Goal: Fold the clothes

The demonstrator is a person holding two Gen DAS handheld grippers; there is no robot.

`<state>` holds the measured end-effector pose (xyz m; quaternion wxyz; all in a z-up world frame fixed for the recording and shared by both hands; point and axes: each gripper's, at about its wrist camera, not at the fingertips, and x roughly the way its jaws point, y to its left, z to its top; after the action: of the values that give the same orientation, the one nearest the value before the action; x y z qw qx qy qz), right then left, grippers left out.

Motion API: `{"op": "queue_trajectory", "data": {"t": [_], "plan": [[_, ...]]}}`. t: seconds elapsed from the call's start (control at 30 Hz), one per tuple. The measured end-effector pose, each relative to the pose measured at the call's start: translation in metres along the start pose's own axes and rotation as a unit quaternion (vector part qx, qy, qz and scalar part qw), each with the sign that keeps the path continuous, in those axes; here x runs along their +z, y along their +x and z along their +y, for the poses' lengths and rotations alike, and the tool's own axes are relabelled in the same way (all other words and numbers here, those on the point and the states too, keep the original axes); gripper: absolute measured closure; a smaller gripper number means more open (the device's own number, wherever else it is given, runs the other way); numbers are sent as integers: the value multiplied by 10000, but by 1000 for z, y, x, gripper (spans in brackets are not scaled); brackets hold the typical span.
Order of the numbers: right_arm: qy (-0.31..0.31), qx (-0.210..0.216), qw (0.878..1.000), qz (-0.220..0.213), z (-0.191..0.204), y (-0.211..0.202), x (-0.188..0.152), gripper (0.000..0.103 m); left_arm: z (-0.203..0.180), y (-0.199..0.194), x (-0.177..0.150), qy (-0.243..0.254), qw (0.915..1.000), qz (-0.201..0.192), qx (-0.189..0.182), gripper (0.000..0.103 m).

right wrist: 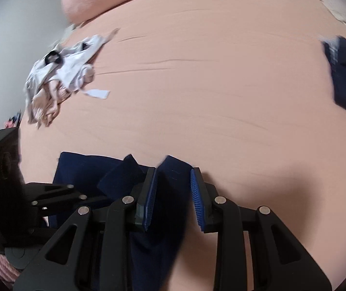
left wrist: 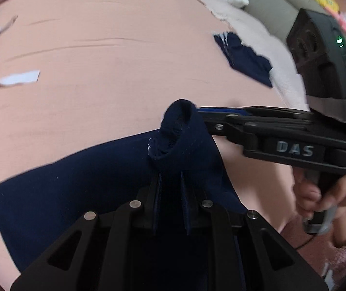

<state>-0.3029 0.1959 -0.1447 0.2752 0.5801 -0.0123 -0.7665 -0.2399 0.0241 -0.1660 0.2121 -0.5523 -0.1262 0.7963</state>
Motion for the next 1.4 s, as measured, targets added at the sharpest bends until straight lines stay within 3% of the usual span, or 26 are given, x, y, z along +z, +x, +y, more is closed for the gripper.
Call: {"op": "queue_trajectory", "data": {"t": [0.2, 0.37, 0.47, 0.6, 0.63, 0.73, 0.83, 0.9, 1.0, 1.1, 1.17, 1.2, 1.3, 1.4], "plan": [[-757, -456, 9954, 360, 21, 16, -4, 72, 2, 4, -3, -89, 9999, -33, -56, 86], [-1648, -1482, 9733, 589, 29, 16, -28, 75, 3, 5, -3, -218, 9997, -16, -76, 86], [-1508, -1696, 9729, 434, 17, 6, -34, 74, 4, 3, -4, -243, 9996, -114, -120, 86], [-751, -2484, 9657, 56, -26, -19, -41, 77, 1, -5, -8, -148, 9991, -357, -153, 86], [-482, -2402, 9695, -66, -36, -27, -43, 77, 0, -7, -9, -124, 9989, -418, -161, 86], [315, -1384, 9886, -494, -50, -56, -46, 77, -3, -13, -12, -53, 9980, -600, -185, 83], [195, -617, 9943, -844, -20, -67, -41, 77, -6, -22, -15, 0, 9967, -779, -210, 78], [-64, -271, 9965, -791, 7, -57, -35, 72, -7, -42, -17, -28, 9957, -919, -83, 70], [-415, -594, 9956, -597, 31, -38, -33, 69, 3, -60, -23, -69, 9951, -956, 256, 65], [-327, -1006, 9934, -454, 22, -21, -37, 71, 20, -57, -29, -113, 9947, -840, 579, 65], [-245, -1549, 9866, -456, 7, -15, -45, 74, 35, -50, -34, -204, 9933, -685, 907, 65], [-190, -1706, 9840, -481, 2, -13, -49, 73, 42, -51, -36, -239, 9934, -689, 885, 65], [-240, -2005, 9769, -698, 6, -30, -62, 72, 44, -68, -37, -278, 9892, -993, 1043, 62], [-444, -2214, 9668, -1199, 16, -55, -70, 72, 55, -81, -39, -521, 9846, -1208, 1153, 62]]}}
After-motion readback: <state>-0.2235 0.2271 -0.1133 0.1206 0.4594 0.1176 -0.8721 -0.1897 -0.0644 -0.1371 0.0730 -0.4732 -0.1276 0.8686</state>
